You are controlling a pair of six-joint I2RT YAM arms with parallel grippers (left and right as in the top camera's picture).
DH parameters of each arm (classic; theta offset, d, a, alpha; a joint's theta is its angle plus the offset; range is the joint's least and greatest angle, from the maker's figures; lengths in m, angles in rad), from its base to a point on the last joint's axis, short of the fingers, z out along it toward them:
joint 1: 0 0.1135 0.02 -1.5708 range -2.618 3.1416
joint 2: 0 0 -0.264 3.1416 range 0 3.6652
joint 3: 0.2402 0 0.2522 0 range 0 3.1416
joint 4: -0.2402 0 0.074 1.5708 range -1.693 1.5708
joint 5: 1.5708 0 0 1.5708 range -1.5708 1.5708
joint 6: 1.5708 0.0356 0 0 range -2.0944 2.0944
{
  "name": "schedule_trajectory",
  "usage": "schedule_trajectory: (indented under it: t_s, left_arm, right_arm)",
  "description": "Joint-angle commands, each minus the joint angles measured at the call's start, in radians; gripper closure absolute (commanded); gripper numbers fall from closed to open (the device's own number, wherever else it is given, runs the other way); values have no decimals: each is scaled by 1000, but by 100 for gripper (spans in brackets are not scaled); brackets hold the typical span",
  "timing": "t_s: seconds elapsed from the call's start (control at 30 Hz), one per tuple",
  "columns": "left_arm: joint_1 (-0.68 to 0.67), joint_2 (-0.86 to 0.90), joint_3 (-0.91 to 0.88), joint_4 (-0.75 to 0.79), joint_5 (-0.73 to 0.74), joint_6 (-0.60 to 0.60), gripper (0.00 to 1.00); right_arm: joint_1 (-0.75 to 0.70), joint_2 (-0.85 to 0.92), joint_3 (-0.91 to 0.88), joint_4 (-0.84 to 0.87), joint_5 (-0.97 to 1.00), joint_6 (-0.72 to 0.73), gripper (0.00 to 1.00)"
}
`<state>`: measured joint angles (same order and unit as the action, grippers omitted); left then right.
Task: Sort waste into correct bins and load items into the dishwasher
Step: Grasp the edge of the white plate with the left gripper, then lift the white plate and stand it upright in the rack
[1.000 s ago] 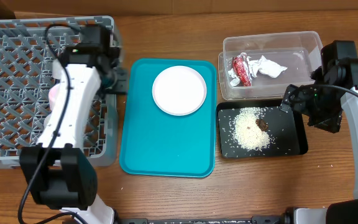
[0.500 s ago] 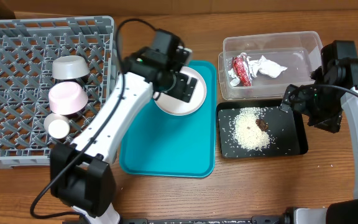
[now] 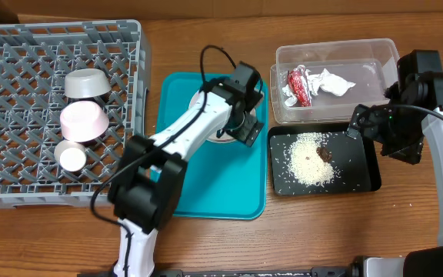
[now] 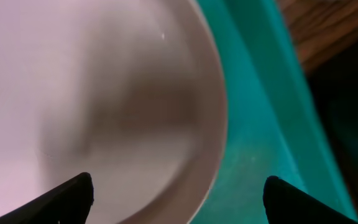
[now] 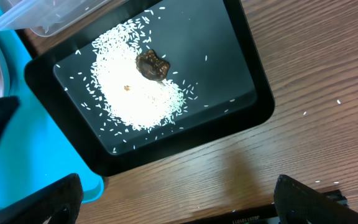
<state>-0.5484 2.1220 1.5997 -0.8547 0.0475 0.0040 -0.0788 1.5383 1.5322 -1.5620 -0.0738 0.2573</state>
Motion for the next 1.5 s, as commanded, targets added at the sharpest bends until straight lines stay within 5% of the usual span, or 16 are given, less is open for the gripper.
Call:
schedule_trajectory:
  t_s: [0.0, 0.2, 0.3, 1.03, 1.2, 1.47]
  left_arm:
    - [-8, 49, 18, -47, -47, 19, 24]
    - [-8, 60, 18, -133, -59, 18, 79]
    - [-8, 60, 18, -128, -59, 18, 96]
    - [88, -141, 422, -373, -85, -90, 96]
    - [214, -233, 428, -374, 70, -63, 96]
    - [522, -264, 428, -376, 555, 56, 96]
  right_arm:
    - [-2, -10, 7, 5, 5, -3, 0]
    - [-2, -10, 7, 12, 5, -3, 0]
    - [-2, -10, 7, 11, 5, -3, 0]
    - [-2, -10, 7, 4, 5, -3, 0]
    - [-2, -10, 7, 4, 5, -3, 0]
    - [-2, -10, 7, 4, 5, -3, 0]
